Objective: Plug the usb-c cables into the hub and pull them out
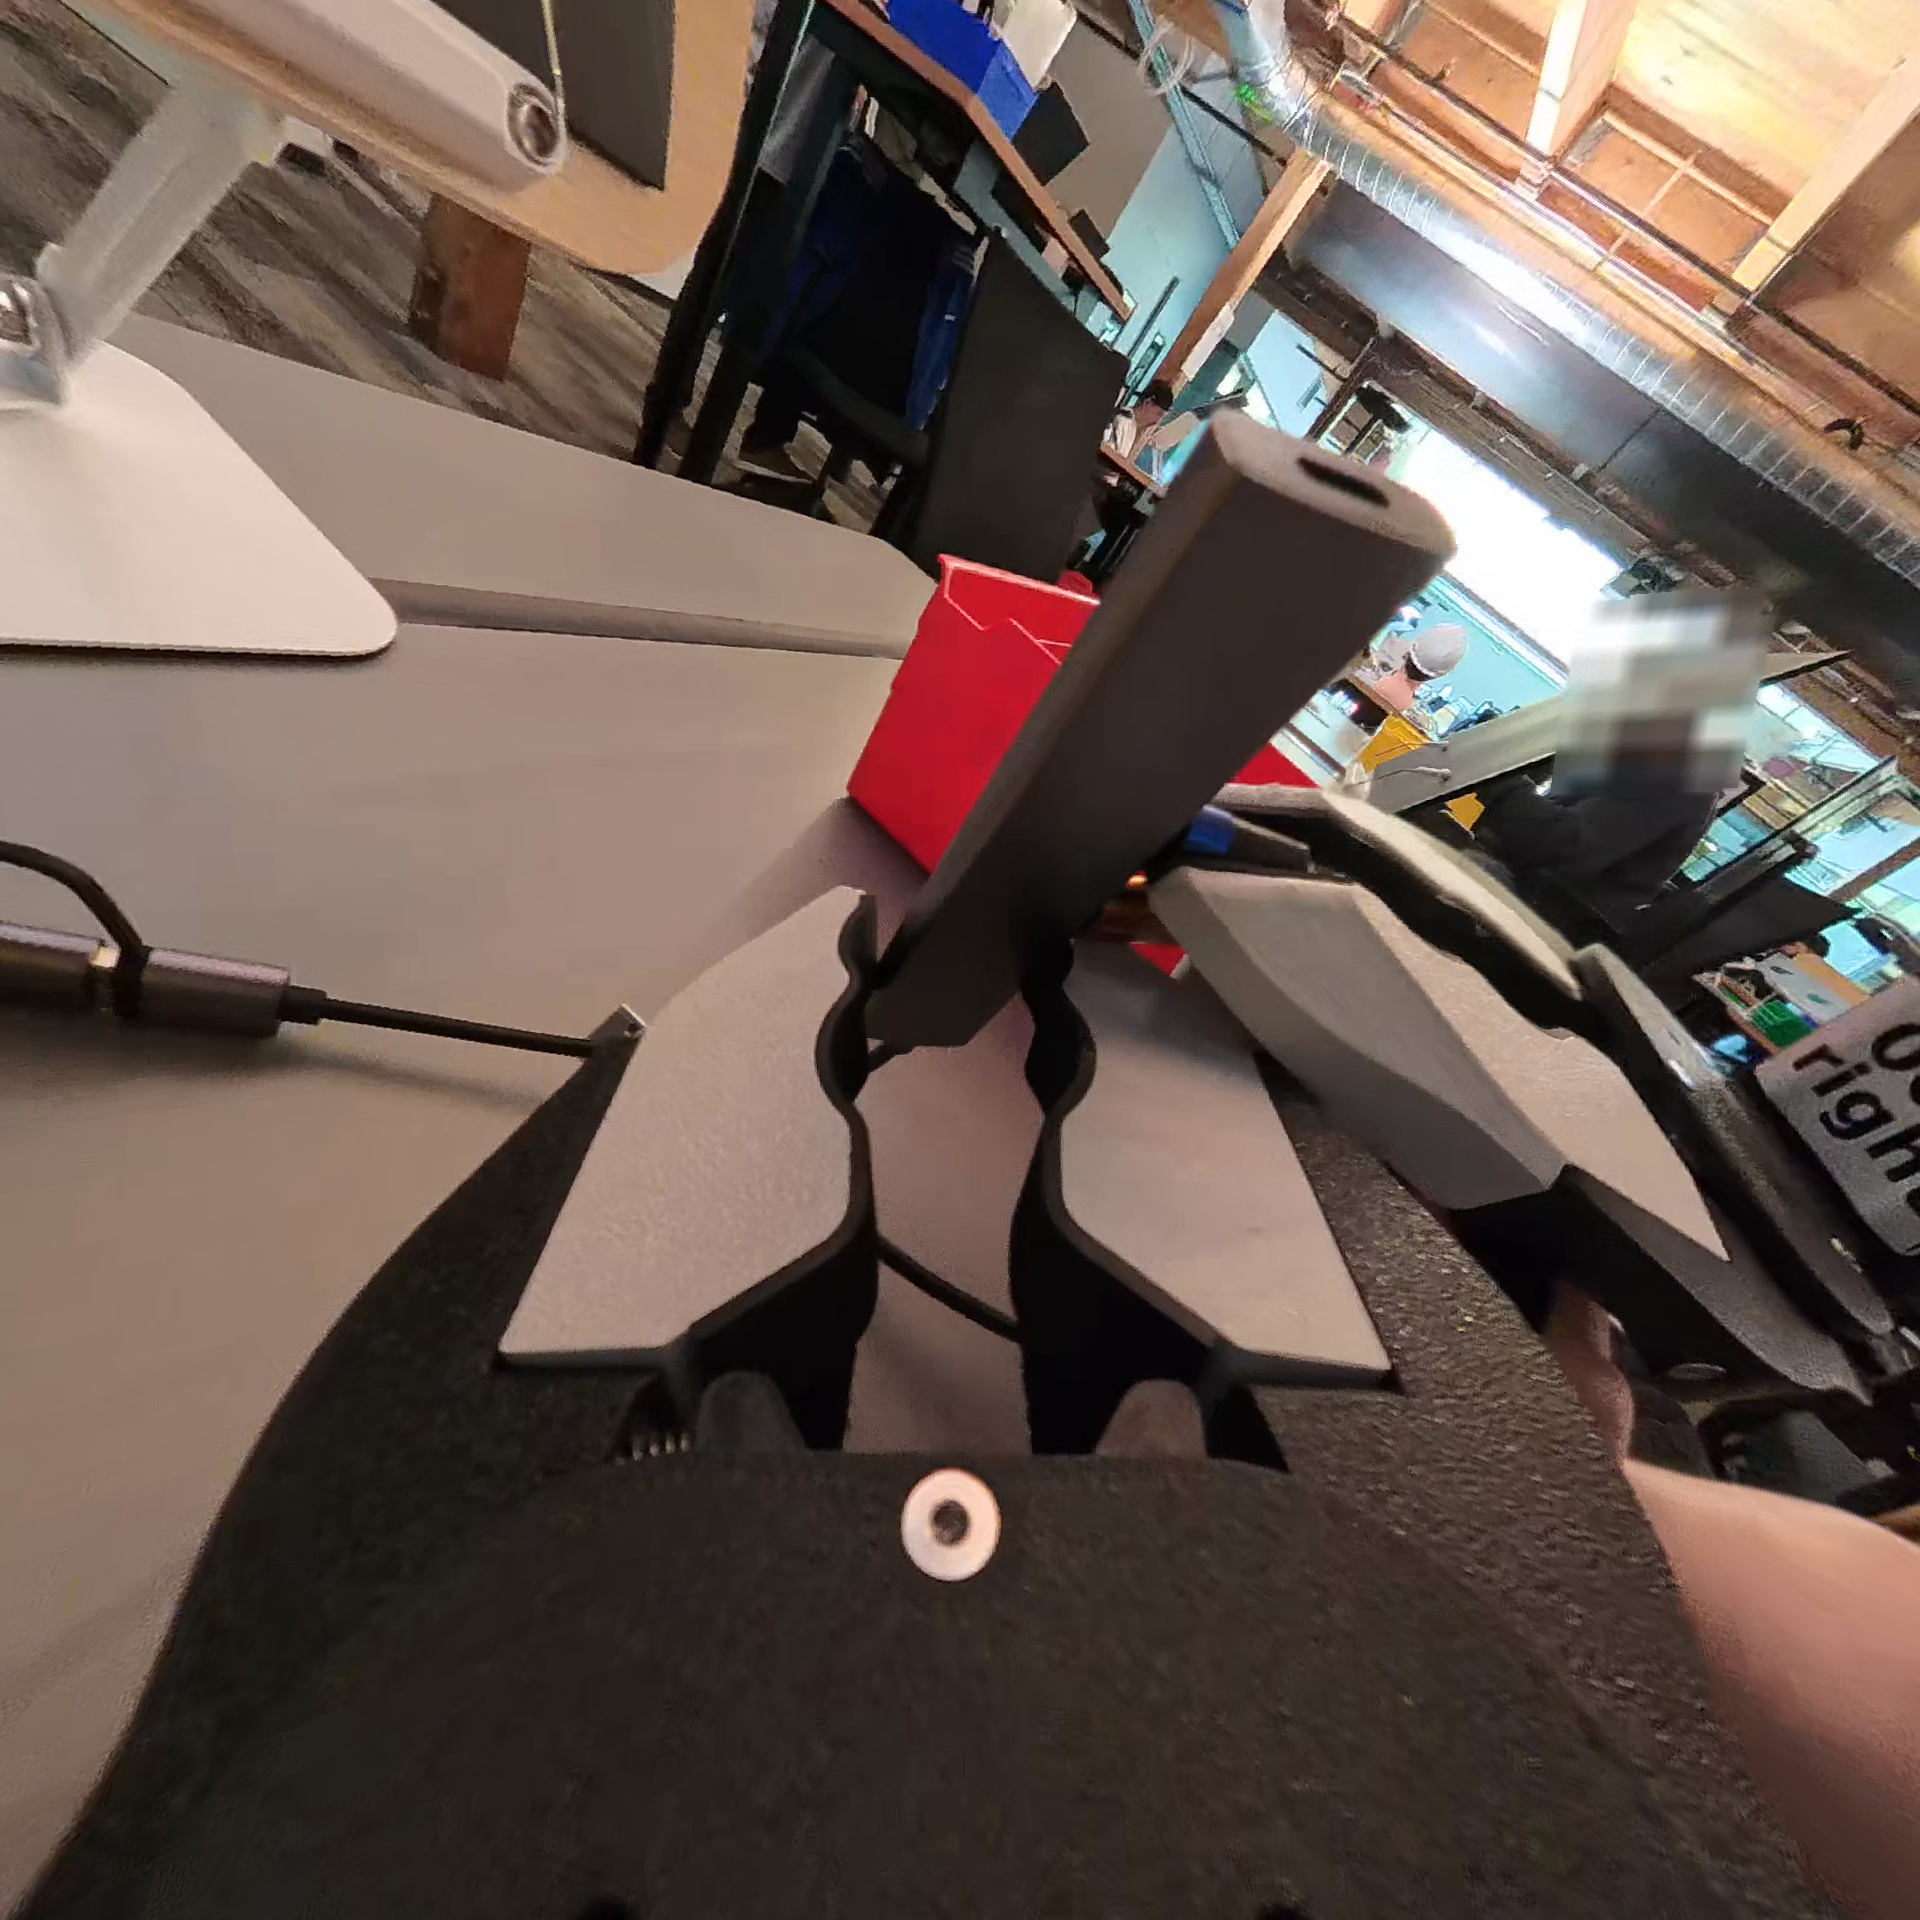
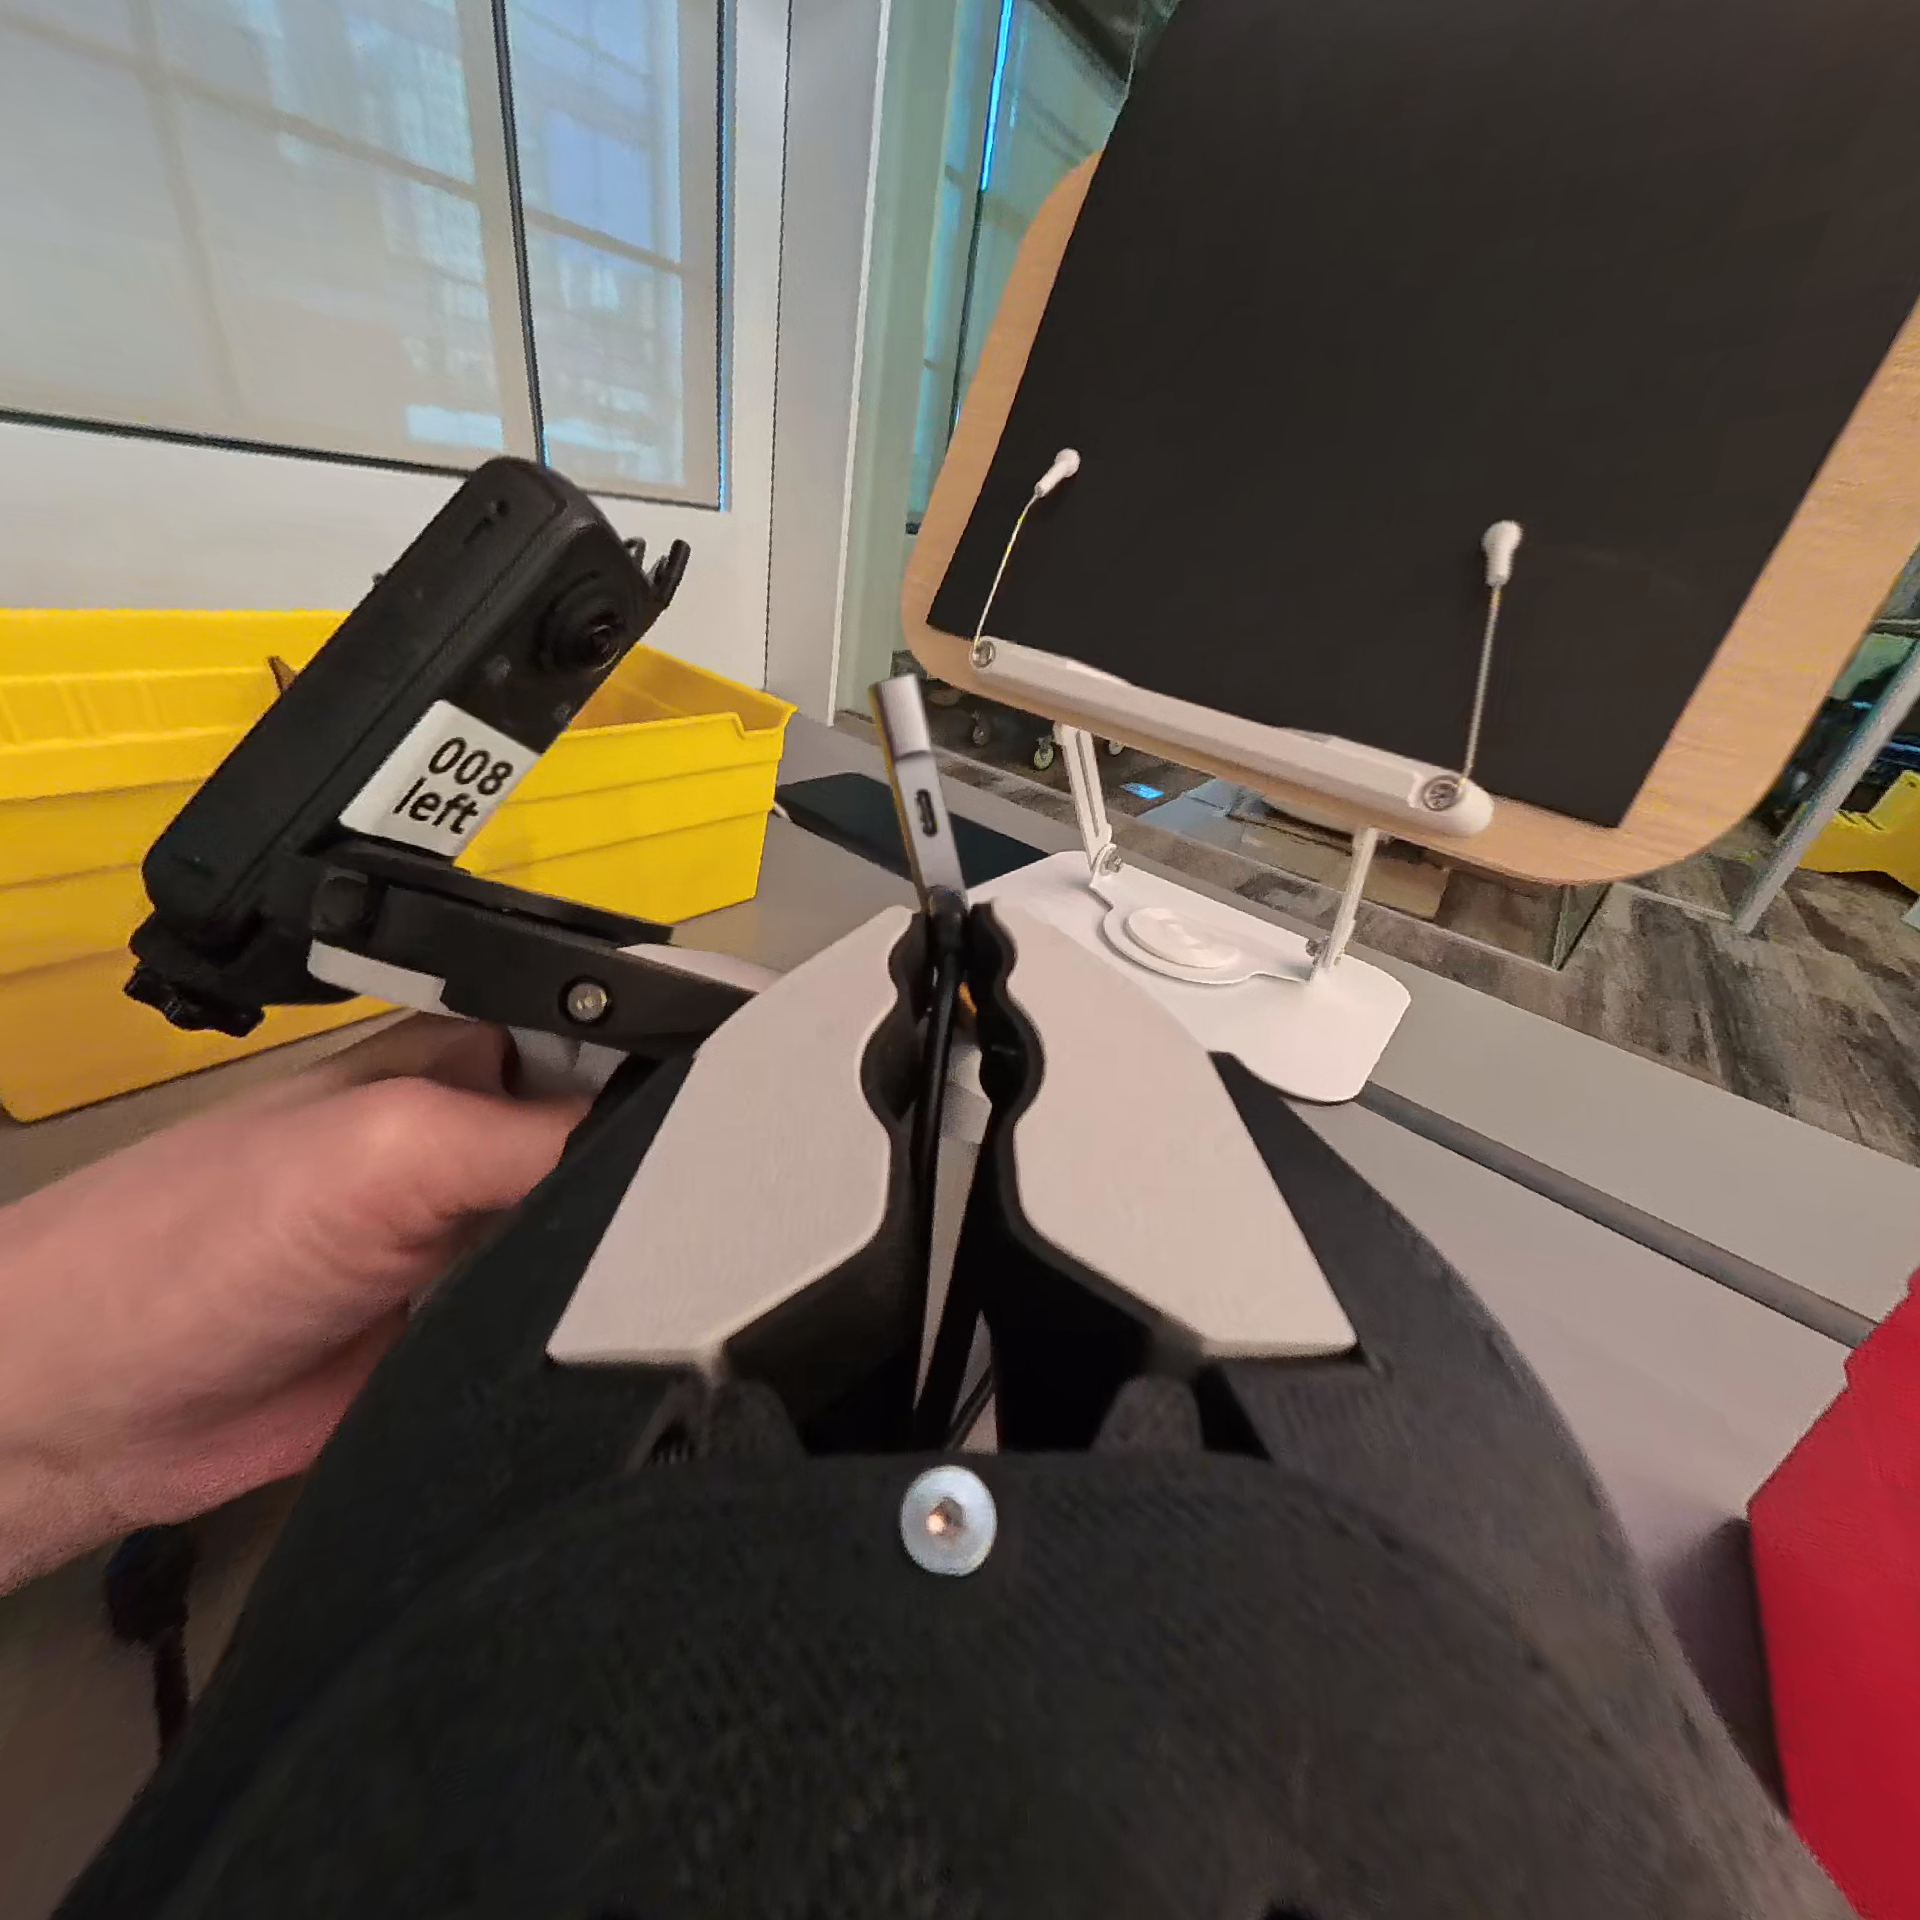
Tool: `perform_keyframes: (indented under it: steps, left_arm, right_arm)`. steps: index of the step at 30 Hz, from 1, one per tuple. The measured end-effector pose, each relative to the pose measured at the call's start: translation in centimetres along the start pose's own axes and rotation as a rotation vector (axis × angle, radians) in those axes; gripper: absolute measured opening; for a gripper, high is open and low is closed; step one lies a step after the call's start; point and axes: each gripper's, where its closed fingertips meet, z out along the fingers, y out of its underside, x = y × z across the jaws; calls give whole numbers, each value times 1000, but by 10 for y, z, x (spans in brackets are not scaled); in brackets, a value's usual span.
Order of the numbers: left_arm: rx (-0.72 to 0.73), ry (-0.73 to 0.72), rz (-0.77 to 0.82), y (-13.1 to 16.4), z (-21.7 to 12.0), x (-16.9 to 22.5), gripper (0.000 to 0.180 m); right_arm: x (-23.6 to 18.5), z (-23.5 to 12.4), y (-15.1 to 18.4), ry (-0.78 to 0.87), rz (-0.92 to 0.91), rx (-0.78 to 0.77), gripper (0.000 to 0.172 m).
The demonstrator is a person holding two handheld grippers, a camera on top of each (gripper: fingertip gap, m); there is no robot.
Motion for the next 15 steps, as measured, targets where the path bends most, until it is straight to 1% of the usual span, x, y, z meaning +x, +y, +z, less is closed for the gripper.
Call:
perform_keyframes:
  steps: [3, 5, 6, 7, 8, 11, 13, 15]
  left_arm:
    - [2, 42, -35, 2, 1, 6, 27]
    - [-29, 46, -12, 6, 1, 6, 27]
    - [-58, 21, 38, 7, -1, 4, 27]
    - [-82, -41, 120, 8, -3, -2, 26]
    - [-82, -74, 162, 7, -4, -4, 26]
    - [-104, -133, 243, 7, -9, -9, 26]
    - [-126, -201, 337, 7, -13, -16, 26]
    - [-126, -219, 384, 4, -17, -16, 26]
  right_arm:
    - [1, -4, -3, 21, -6, 24, 6]
    - [0, -6, 0, 15, -45, 11, 6]
    - [-1, -6, 1, 9, -64, -3, 7]
    - [-1, -6, 3, 1, -71, -18, 7]
    - [-1, -7, 3, -15, -59, -28, 7]
    - [-4, -8, 7, -39, -53, -81, 6]
    - [-6, -7, 12, -41, -74, -126, 6]
    - [-8, -8, 11, -31, -94, -130, 5]
